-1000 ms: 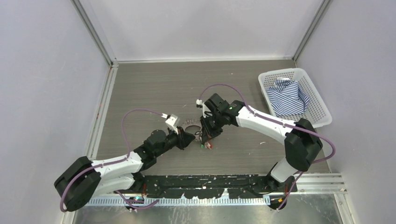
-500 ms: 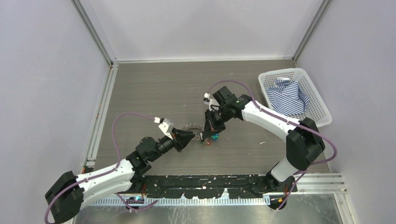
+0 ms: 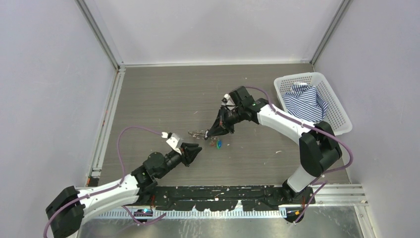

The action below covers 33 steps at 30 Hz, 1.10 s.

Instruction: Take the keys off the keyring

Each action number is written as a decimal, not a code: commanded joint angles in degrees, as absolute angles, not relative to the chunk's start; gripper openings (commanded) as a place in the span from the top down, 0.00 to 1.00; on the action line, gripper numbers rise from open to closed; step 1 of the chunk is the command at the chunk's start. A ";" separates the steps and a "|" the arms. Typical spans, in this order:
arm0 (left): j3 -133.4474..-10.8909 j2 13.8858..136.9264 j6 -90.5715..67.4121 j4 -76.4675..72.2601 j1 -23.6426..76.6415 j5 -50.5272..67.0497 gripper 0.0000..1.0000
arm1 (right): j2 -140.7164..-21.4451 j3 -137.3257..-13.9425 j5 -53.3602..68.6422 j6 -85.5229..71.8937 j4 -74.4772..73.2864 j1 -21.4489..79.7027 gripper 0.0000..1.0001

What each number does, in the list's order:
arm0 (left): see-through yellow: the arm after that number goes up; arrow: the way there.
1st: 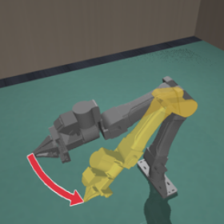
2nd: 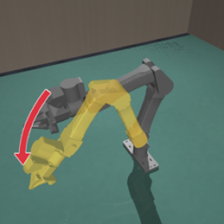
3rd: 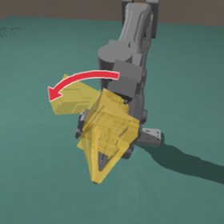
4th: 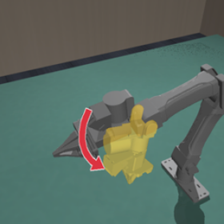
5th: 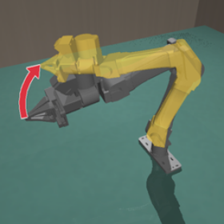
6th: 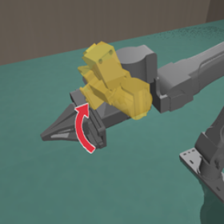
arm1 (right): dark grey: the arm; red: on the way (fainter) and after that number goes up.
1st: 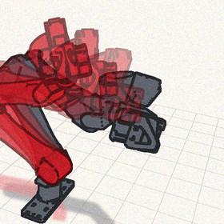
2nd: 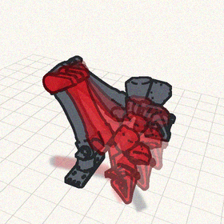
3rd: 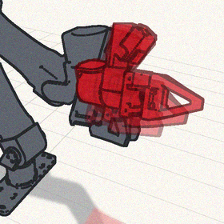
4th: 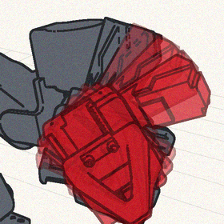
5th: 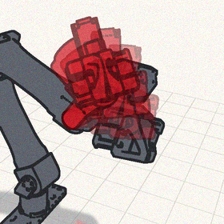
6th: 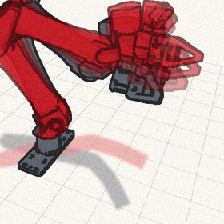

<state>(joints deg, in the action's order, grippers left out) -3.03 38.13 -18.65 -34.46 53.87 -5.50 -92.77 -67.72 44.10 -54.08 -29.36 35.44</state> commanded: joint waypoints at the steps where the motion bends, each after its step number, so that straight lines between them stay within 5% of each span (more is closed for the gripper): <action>1: -1.45 36.40 -15.49 -38.85 54.63 -8.18 0.75 | -92.01 -64.23 46.98 -72.68 -16.47 35.05 0.99; 13: -0.44 33.70 -7.55 -44.64 55.71 -11.26 0.66 | -91.05 -62.74 44.39 -85.28 -6.51 35.06 0.99; 33: -0.72 62.03 -4.46 -79.40 55.72 -16.06 0.71 | -88.00 -58.19 44.40 -88.96 1.61 35.05 0.99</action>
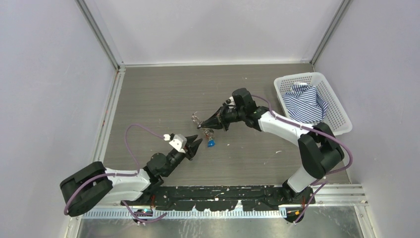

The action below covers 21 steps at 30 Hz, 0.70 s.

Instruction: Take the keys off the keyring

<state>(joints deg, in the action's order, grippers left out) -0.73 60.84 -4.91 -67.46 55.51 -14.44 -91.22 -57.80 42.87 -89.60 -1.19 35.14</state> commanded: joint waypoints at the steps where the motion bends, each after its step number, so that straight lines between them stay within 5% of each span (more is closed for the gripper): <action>1: -0.71 61.10 -5.08 -78.19 55.72 -15.83 0.70 | -87.70 -58.00 44.58 -88.14 1.09 35.05 0.99; 12: -9.32 25.51 -24.35 -12.61 54.59 -14.57 0.67 | -86.04 -64.93 39.30 -49.20 -37.24 37.18 0.99; 16: -9.78 24.30 -32.42 -6.32 54.58 -12.69 0.69 | -85.36 -65.17 27.20 -35.73 -48.98 42.84 0.99; 21: -11.25 37.50 -38.89 -11.76 54.58 -7.50 0.77 | -84.02 -60.36 14.83 -32.50 -50.35 49.49 0.99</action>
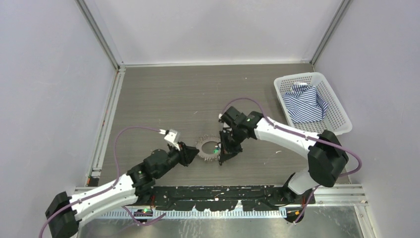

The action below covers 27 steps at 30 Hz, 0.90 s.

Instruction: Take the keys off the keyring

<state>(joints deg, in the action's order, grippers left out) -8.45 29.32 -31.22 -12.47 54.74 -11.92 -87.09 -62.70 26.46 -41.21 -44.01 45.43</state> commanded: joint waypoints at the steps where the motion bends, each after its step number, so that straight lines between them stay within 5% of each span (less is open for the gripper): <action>1: -11.40 40.60 -39.64 -14.23 54.58 -6.73 0.78 | -83.77 -59.43 13.45 -32.47 -49.36 50.89 0.99; 16: -15.38 63.02 -33.84 -39.23 54.70 7.58 0.74 | -80.25 -51.86 1.79 -31.21 -43.81 55.60 0.99; 27: -15.33 77.12 -32.61 -55.98 60.68 6.45 0.77 | -78.24 -54.11 0.78 -30.13 -44.46 55.79 0.99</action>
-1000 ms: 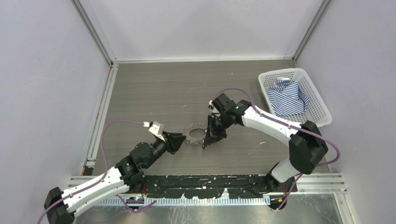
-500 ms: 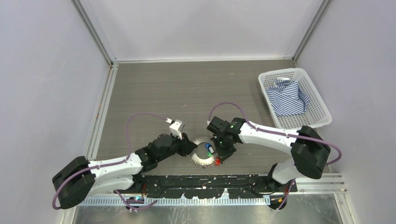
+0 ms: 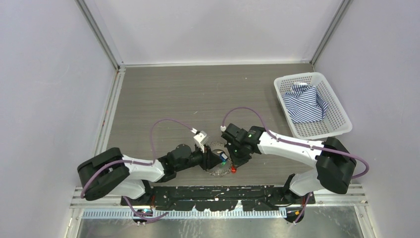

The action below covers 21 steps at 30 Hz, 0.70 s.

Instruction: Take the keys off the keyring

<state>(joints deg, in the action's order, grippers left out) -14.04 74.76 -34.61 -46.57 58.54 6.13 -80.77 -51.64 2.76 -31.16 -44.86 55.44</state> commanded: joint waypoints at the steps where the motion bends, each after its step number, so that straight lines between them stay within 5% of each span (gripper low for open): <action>1: -15.44 77.97 -32.76 -56.51 61.00 6.19 0.77 | -78.10 -54.57 0.46 -30.15 -44.88 55.81 0.99; 12: -12.40 94.06 -27.77 -81.63 65.25 -1.26 0.76 | -75.97 -56.69 0.57 -30.40 -46.16 55.93 0.99; 21: -12.28 93.67 -22.72 -81.99 65.55 -2.20 0.76 | -74.69 -58.50 0.33 -30.41 -46.95 55.90 0.99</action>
